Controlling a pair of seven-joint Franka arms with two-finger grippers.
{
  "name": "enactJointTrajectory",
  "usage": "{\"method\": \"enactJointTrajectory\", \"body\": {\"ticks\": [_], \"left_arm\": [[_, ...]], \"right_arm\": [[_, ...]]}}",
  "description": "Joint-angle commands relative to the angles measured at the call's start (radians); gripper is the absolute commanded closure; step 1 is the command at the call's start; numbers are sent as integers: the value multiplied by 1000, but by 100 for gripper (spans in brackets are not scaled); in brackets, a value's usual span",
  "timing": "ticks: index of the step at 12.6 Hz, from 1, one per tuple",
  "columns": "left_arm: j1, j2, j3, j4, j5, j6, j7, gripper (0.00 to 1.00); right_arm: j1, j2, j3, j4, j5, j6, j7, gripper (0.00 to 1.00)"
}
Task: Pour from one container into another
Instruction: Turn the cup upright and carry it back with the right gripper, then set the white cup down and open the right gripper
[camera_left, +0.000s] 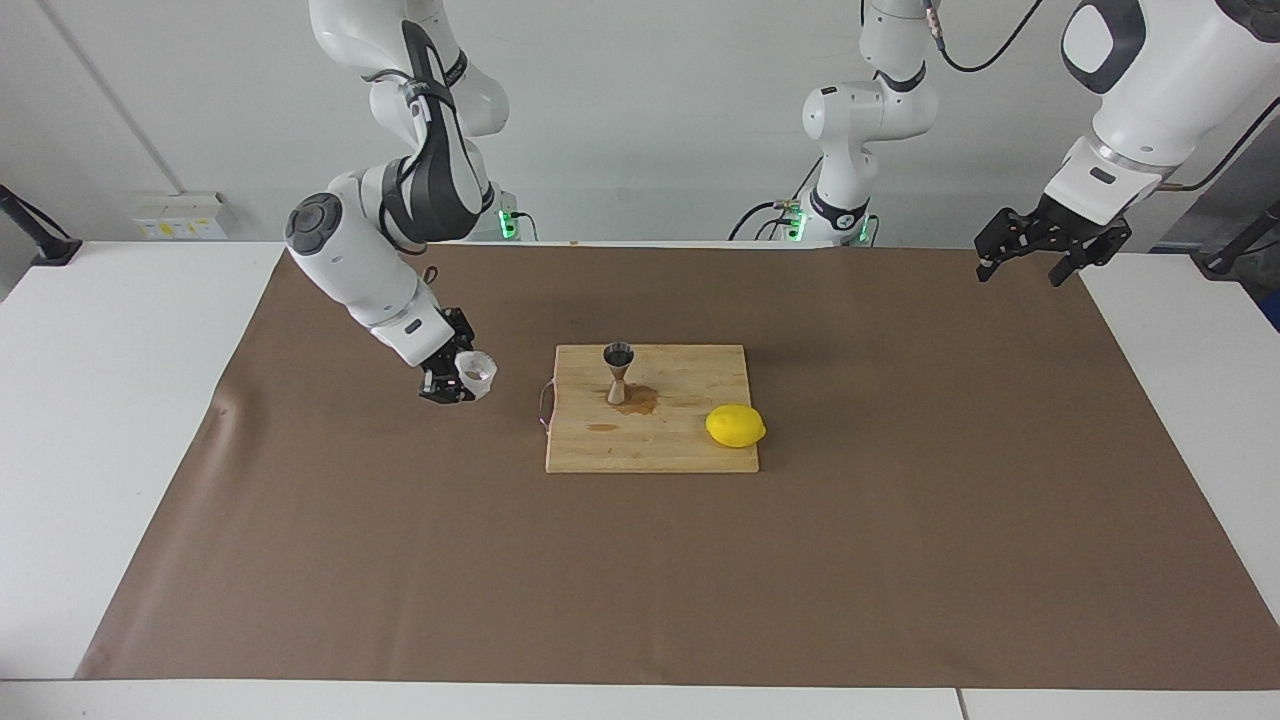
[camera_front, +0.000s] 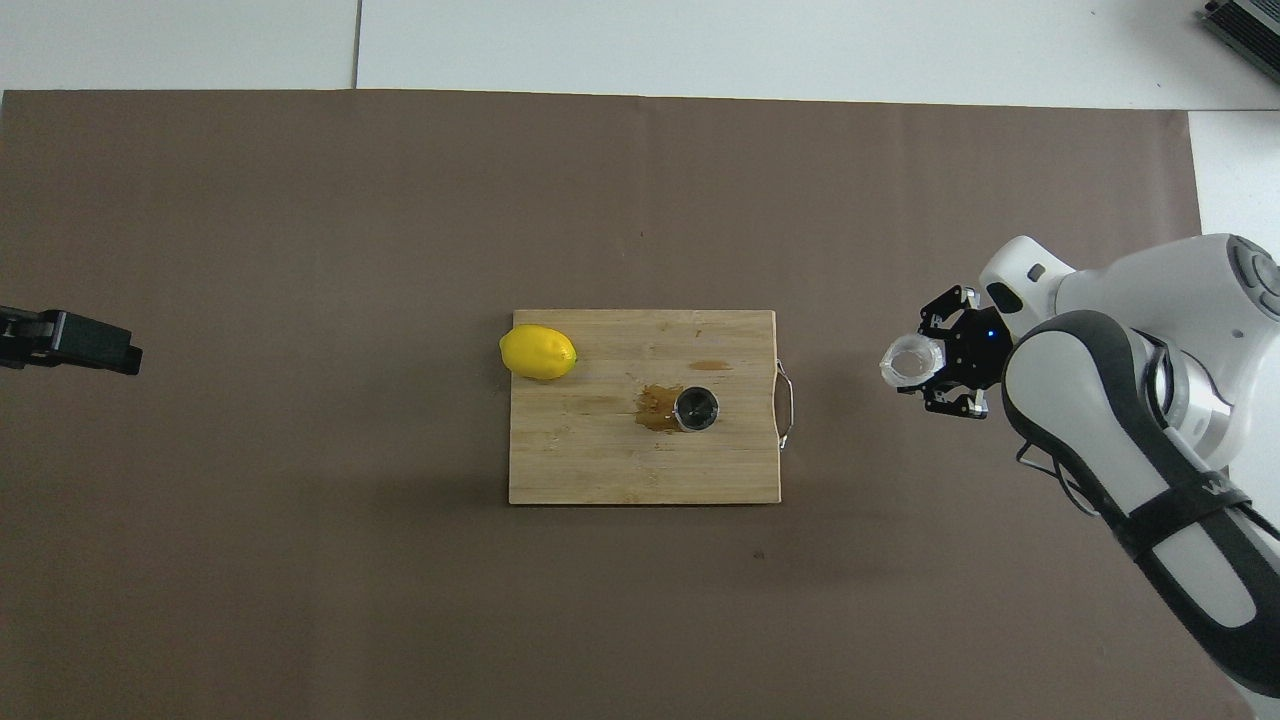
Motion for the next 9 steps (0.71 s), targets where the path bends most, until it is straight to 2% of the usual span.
{"method": "enactJointTrajectory", "body": {"ticks": [1, 3, 4, 7, 8, 9], "left_arm": [[8, 5, -5, 20, -6, -26, 4, 0], [8, 5, -5, 20, -6, -26, 4, 0], [8, 5, -5, 20, -6, -26, 4, 0], [8, 5, -5, 18, -6, -26, 4, 0], [8, 5, -5, 18, -6, -24, 4, 0], [8, 5, -5, 16, -6, -23, 4, 0]], "right_arm": [[-64, 33, 13, -10, 61, 21, -120, 100], [-122, 80, 15, -13, 68, 20, -176, 100], [-139, 99, 13, -16, 112, 20, -227, 100], [-167, 125, 13, -31, 147, 21, -284, 100], [-176, 125, 12, -34, 147, 18, -284, 80], [-187, 125, 13, -34, 147, 15, -284, 54]]}}
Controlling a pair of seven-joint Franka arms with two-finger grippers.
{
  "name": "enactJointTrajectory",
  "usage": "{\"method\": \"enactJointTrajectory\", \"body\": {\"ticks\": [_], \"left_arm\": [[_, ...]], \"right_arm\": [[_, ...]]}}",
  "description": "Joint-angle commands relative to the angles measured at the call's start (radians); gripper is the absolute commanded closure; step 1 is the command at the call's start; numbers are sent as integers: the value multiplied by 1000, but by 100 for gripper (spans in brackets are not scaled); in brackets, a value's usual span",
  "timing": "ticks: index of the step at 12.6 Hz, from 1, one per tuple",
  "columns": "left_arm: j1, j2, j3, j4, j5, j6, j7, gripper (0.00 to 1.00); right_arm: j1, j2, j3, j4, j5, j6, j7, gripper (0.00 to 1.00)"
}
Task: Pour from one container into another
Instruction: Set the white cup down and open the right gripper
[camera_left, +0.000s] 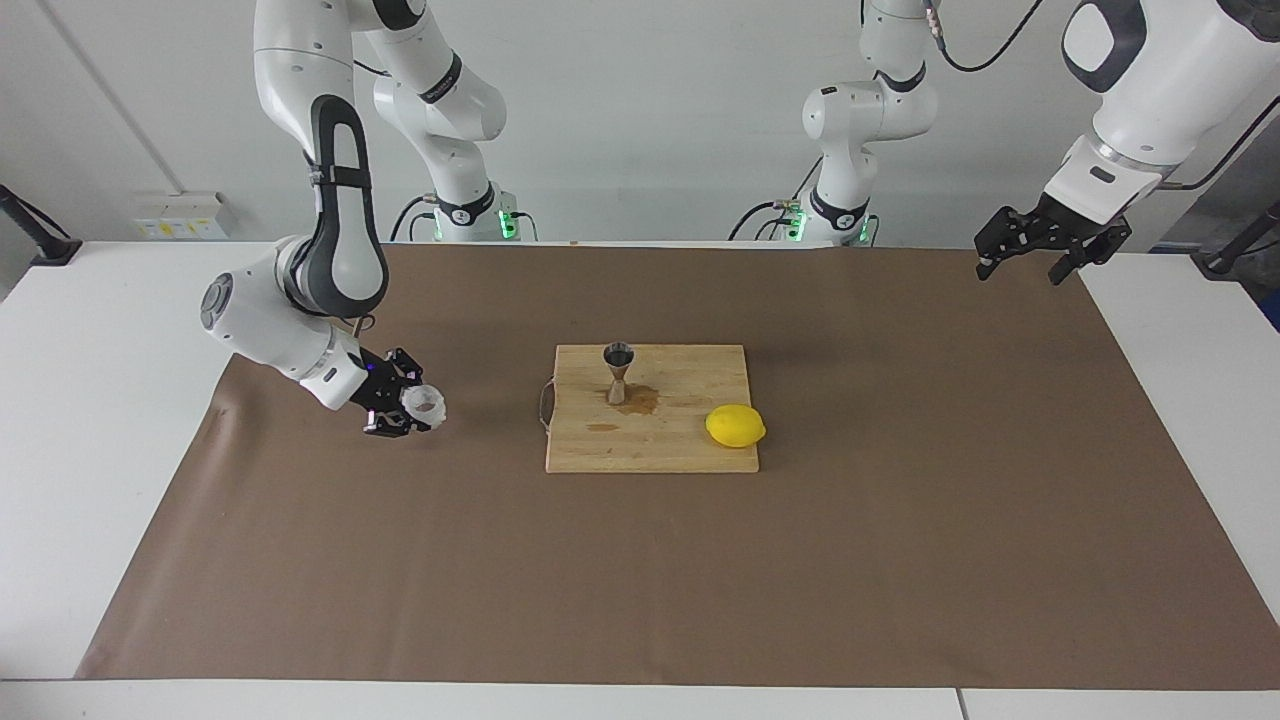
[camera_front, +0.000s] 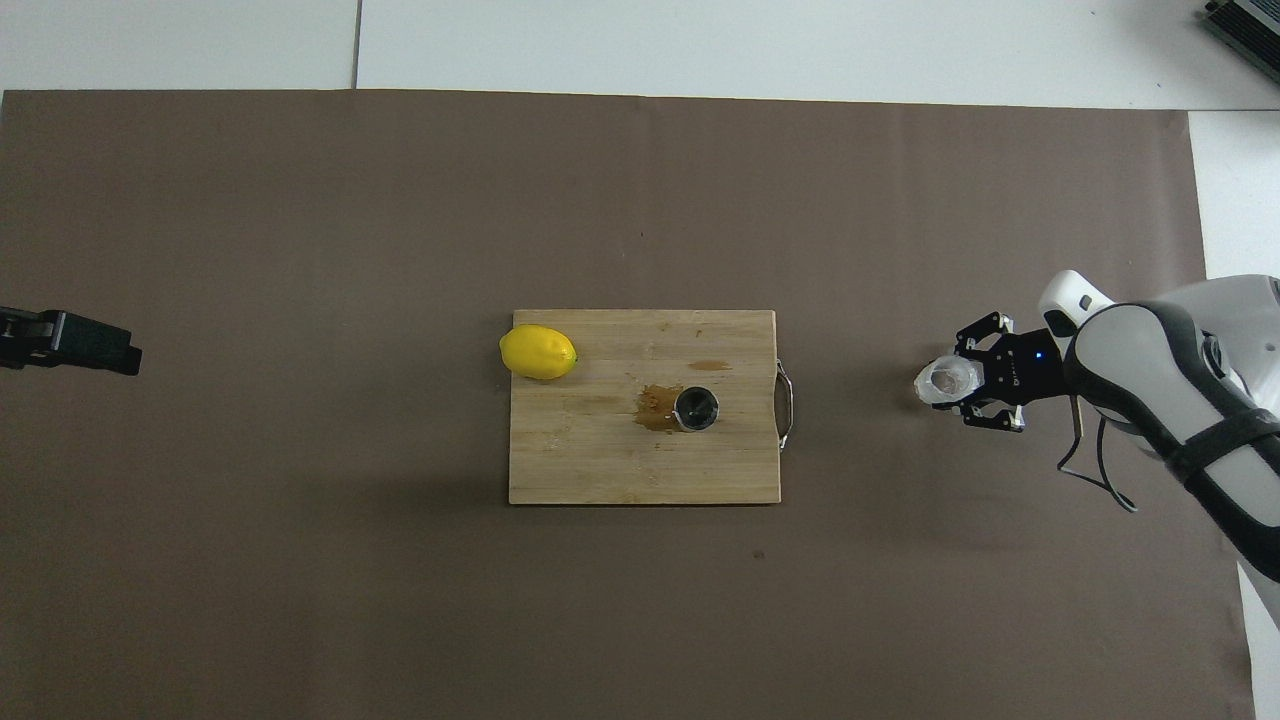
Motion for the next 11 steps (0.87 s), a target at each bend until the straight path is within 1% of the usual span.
{"method": "enactJointTrajectory", "body": {"ticks": [1, 2, 6, 8, 11], "left_arm": [[6, 5, -5, 16, -6, -18, 4, 0], [6, 5, -5, 14, -6, -16, 4, 0], [6, 7, -5, 14, -6, -9, 4, 0], [6, 10, -5, 14, -6, -8, 2, 0], [6, 10, -5, 14, -6, -13, 5, 0]], "right_arm": [[-31, -17, 14, -16, 31, 9, -25, 14], [-38, -24, 14, -15, 31, 8, -22, 0], [-54, -95, 9, -15, 30, 0, 17, 0], [-62, -148, 8, -12, 17, 0, 49, 0], [-61, -220, 8, -1, 1, -5, 192, 0]]}}
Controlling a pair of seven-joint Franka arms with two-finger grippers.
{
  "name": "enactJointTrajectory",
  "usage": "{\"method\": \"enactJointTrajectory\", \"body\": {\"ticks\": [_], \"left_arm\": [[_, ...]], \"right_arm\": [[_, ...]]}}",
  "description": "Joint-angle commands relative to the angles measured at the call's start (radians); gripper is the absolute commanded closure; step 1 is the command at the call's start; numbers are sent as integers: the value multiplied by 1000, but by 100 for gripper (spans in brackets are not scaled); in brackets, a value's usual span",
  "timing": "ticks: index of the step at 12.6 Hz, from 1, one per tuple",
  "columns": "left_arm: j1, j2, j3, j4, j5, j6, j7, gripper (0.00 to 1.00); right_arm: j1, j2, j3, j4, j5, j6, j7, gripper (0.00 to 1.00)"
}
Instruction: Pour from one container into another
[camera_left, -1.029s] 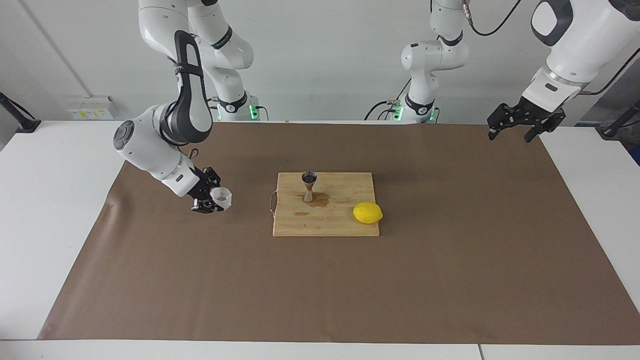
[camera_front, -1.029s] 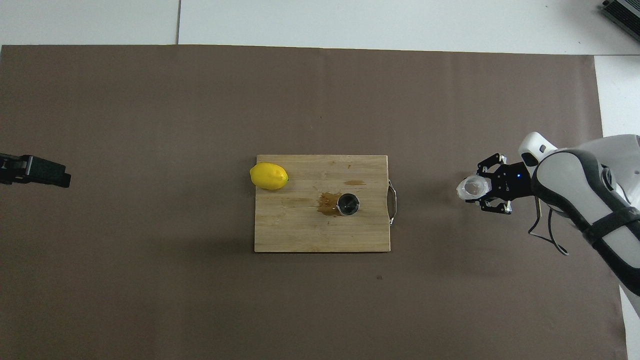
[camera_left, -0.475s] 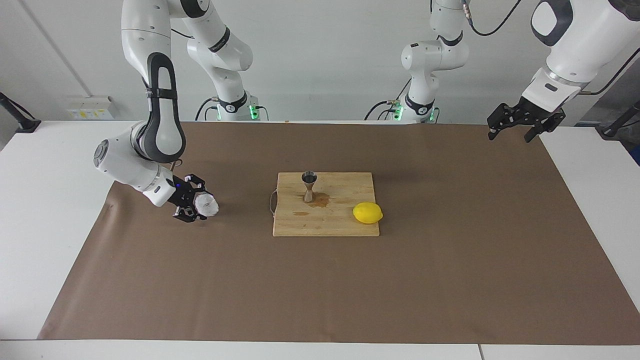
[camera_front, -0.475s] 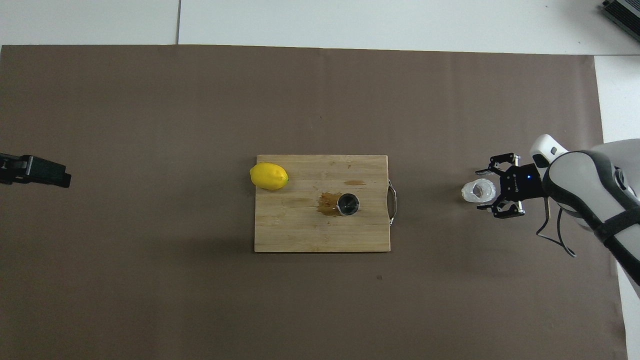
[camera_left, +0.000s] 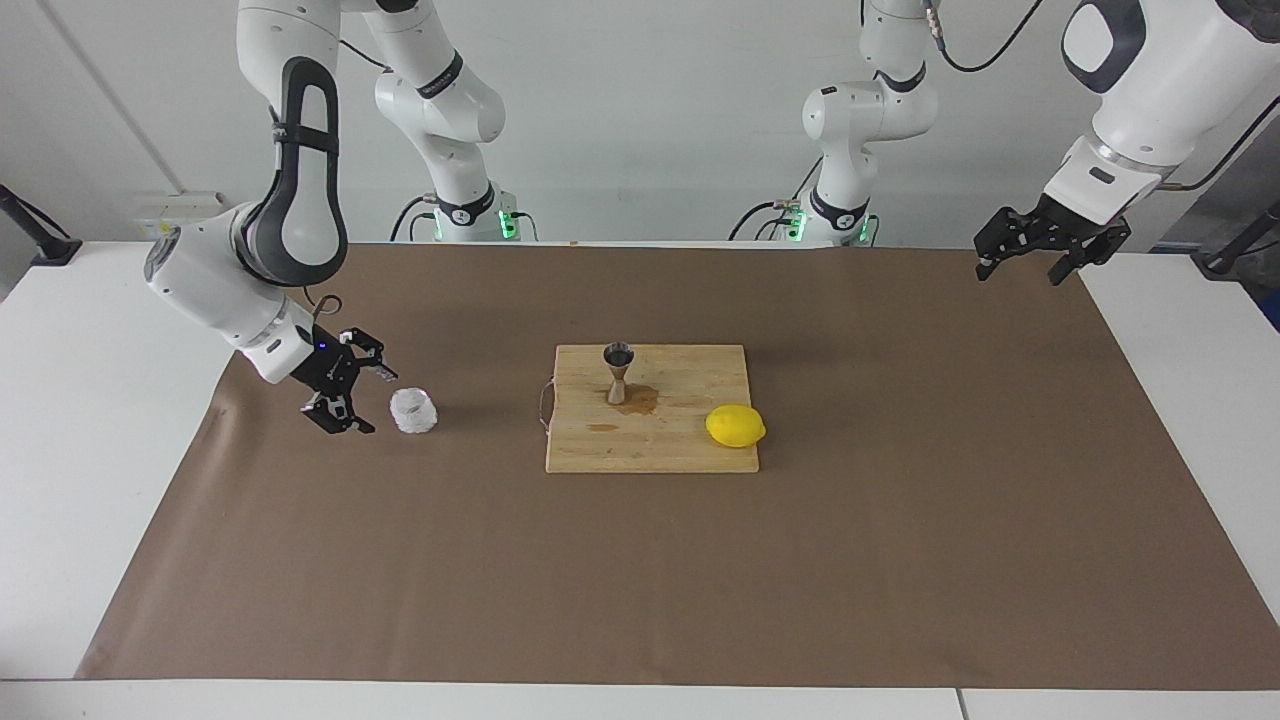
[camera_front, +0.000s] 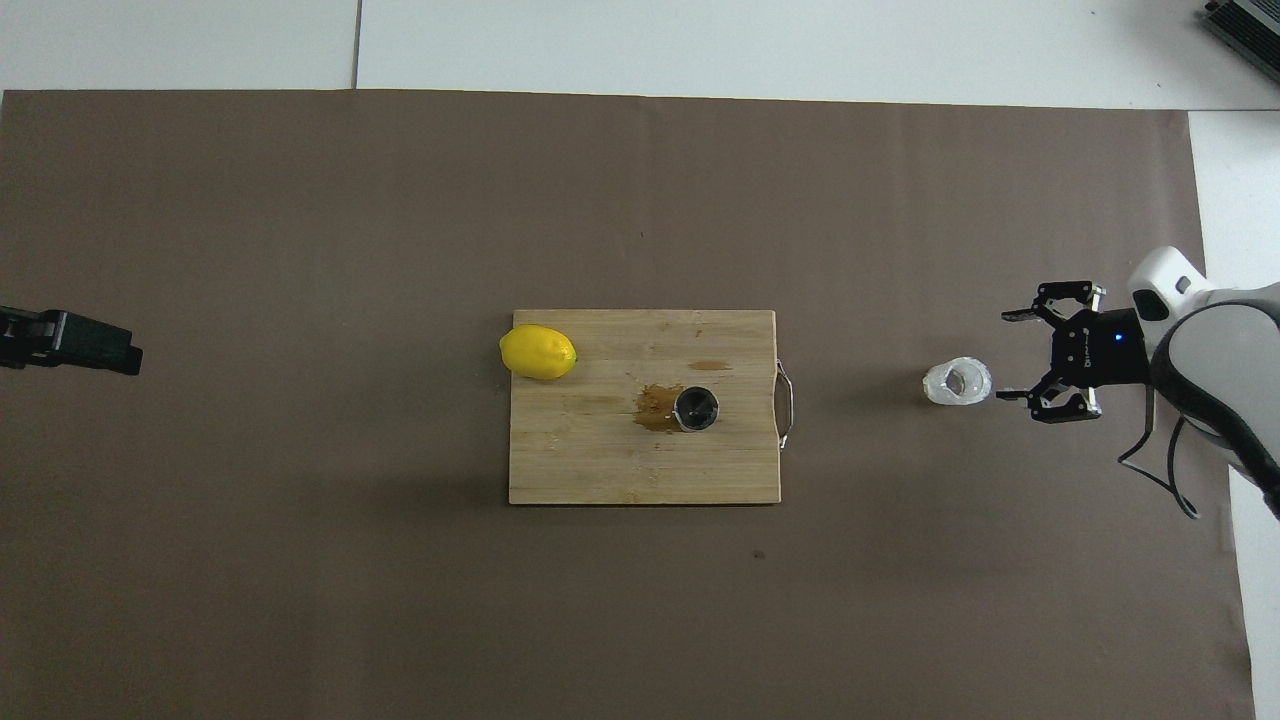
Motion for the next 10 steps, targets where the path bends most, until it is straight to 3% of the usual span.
{"method": "enactJointTrajectory", "body": {"ticks": [1, 6, 10], "left_arm": [[6, 9, -5, 14, -6, -13, 5, 0], [6, 9, -5, 14, -6, -12, 7, 0], [6, 7, -5, 14, -6, -12, 8, 0]], "right_arm": [[-5, -73, 8, -2, -3, -7, 146, 0], [102, -168, 18, 86, -235, -27, 606, 0], [211, -167, 20, 229, -394, -122, 1058, 0]]}}
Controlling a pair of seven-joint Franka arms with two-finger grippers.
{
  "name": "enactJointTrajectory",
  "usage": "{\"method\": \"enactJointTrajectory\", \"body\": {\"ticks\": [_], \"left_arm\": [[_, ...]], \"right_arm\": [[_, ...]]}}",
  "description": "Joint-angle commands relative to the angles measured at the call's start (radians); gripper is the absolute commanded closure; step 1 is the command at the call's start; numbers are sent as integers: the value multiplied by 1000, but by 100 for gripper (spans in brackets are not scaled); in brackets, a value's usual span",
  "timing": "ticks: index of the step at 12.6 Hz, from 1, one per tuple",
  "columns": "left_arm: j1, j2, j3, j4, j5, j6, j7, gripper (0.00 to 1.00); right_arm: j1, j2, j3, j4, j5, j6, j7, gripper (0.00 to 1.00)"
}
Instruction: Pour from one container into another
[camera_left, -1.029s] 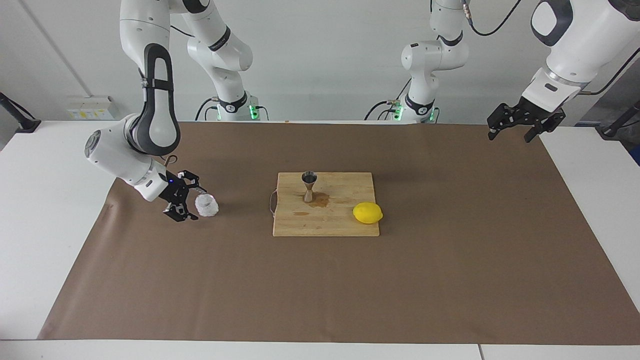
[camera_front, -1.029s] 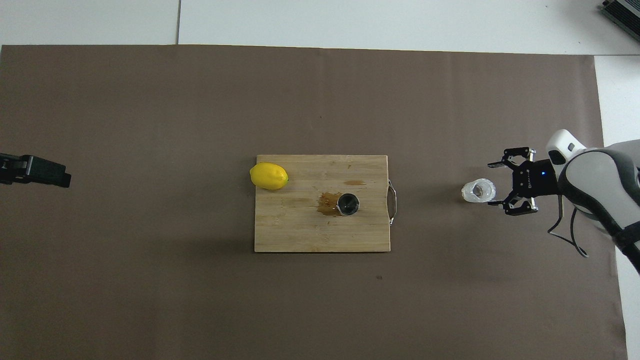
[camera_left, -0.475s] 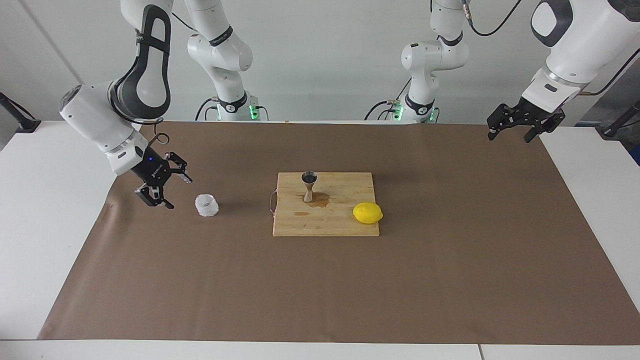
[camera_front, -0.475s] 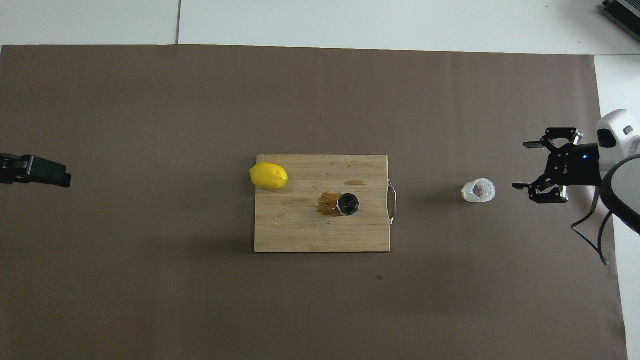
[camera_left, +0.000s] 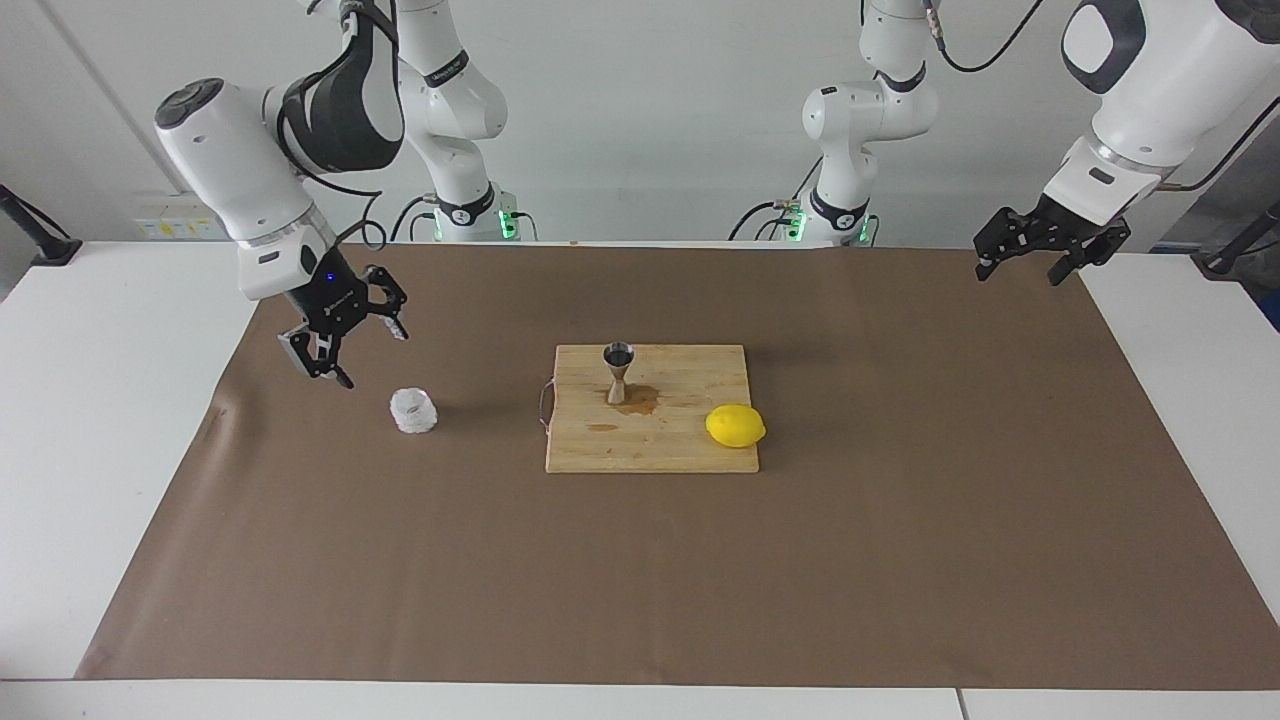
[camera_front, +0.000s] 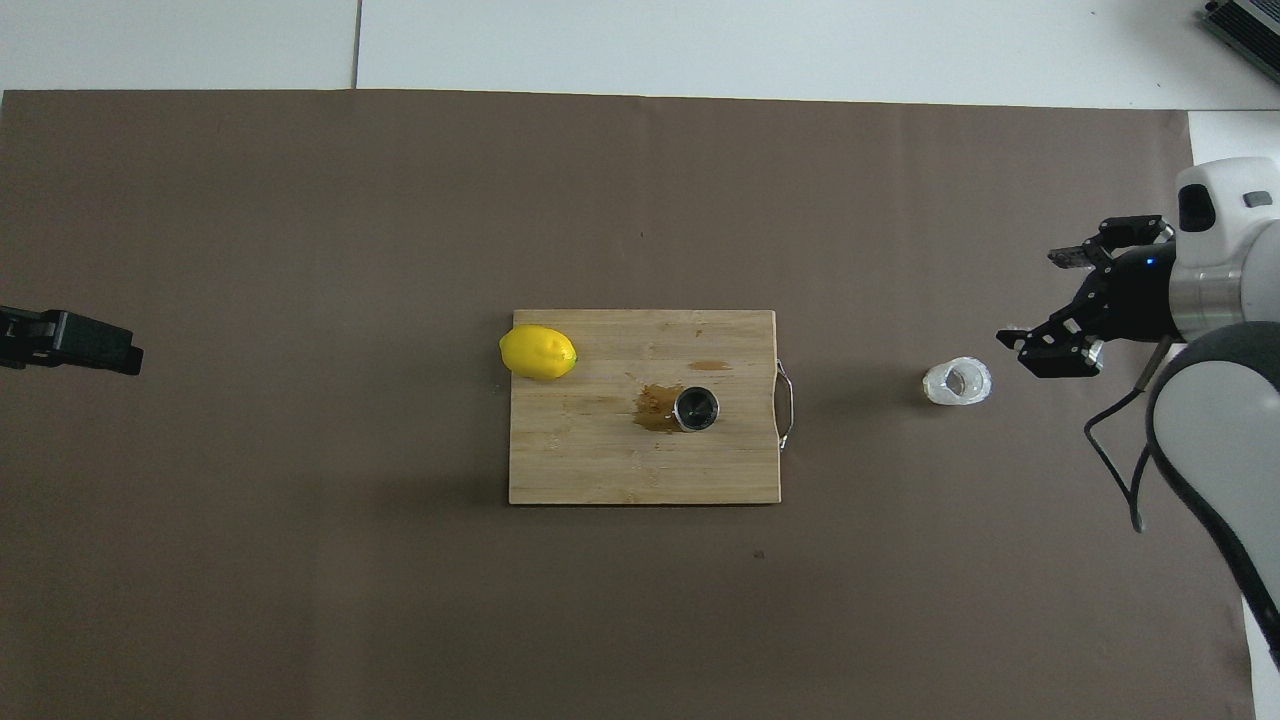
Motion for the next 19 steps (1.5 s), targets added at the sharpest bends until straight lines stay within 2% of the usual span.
{"method": "enactJointTrajectory", "body": {"ticks": [1, 6, 9, 19], "left_arm": [[6, 5, -4, 14, -6, -15, 8, 0], [6, 4, -4, 14, -5, -18, 8, 0], [6, 5, -4, 14, -5, -13, 11, 0], [8, 7, -4, 13, -5, -12, 9, 0]], "right_arm": [[56, 15, 5, 109, -129, -79, 294, 0], [116, 43, 5, 238, -251, -182, 785, 0], [127, 63, 5, 295, -254, -262, 1028, 0], [88, 51, -5, 295, -251, -334, 1128, 0]]}}
